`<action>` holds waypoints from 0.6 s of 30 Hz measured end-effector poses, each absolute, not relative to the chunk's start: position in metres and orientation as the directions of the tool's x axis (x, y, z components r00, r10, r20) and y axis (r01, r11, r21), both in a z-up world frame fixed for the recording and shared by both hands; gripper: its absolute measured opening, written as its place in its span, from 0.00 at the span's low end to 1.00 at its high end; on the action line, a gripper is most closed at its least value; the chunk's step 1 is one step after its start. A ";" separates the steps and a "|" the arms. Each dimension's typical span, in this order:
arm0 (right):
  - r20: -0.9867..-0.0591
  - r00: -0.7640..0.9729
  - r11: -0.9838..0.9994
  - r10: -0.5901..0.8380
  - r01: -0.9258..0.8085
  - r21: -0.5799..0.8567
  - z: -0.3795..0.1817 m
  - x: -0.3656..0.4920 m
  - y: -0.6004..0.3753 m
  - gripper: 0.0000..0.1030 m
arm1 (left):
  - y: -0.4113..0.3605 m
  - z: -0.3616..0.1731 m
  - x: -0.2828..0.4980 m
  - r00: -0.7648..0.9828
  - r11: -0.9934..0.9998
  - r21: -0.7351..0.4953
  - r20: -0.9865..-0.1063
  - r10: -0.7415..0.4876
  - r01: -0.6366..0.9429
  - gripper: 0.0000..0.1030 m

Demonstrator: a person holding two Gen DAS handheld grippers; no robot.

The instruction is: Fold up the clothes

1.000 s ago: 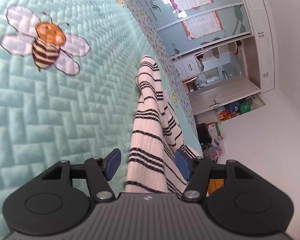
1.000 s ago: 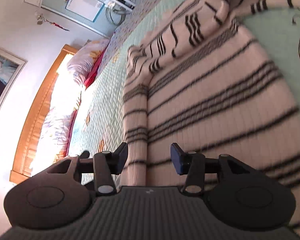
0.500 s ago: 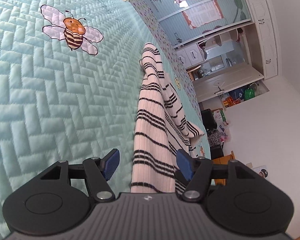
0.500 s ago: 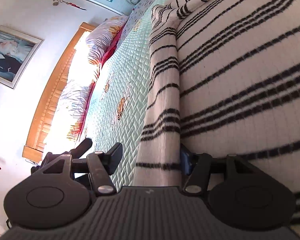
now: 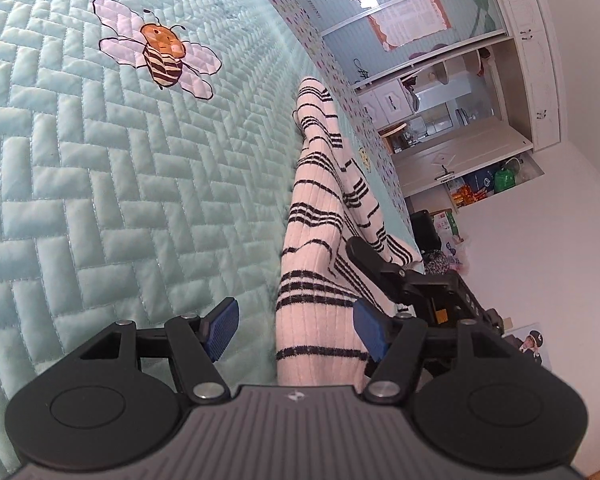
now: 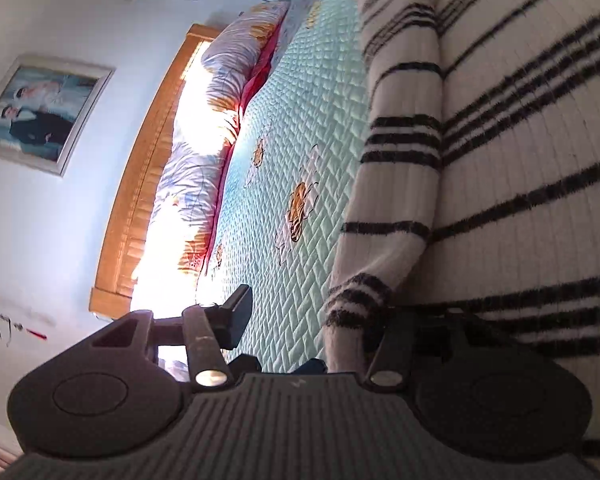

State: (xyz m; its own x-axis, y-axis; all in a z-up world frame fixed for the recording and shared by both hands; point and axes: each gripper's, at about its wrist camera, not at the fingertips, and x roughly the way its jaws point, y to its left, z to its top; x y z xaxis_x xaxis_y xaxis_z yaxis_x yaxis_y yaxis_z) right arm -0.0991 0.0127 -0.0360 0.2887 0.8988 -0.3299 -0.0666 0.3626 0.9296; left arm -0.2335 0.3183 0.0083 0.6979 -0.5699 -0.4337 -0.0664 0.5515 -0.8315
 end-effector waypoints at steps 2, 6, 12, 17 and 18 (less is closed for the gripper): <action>-0.324 0.284 0.357 0.902 -0.070 0.932 -0.037 -0.103 0.009 0.51 | 0.316 0.008 -0.231 0.691 0.557 -0.828 -0.438 -0.575 -0.061 0.64; -0.344 0.251 0.379 0.905 -0.103 0.920 -0.029 -0.123 -0.009 0.54 | 0.315 0.009 -0.229 0.685 0.560 -0.827 -0.438 -0.582 -0.053 0.64; -0.378 0.202 0.398 0.903 -0.067 0.915 -0.030 -0.182 -0.039 0.56 | 0.304 0.023 -0.232 0.671 0.583 -0.812 -0.432 -0.603 0.001 0.64; -0.359 0.259 0.373 0.897 -0.003 0.928 -0.031 -0.196 -0.051 0.56 | 0.295 0.035 -0.240 0.673 0.585 -0.811 -0.420 -0.608 0.022 0.64; -0.356 0.274 0.372 0.894 -0.008 0.928 -0.029 -0.194 -0.052 0.57 | 0.293 0.035 -0.241 0.671 0.588 -0.808 -0.424 -0.609 0.023 0.64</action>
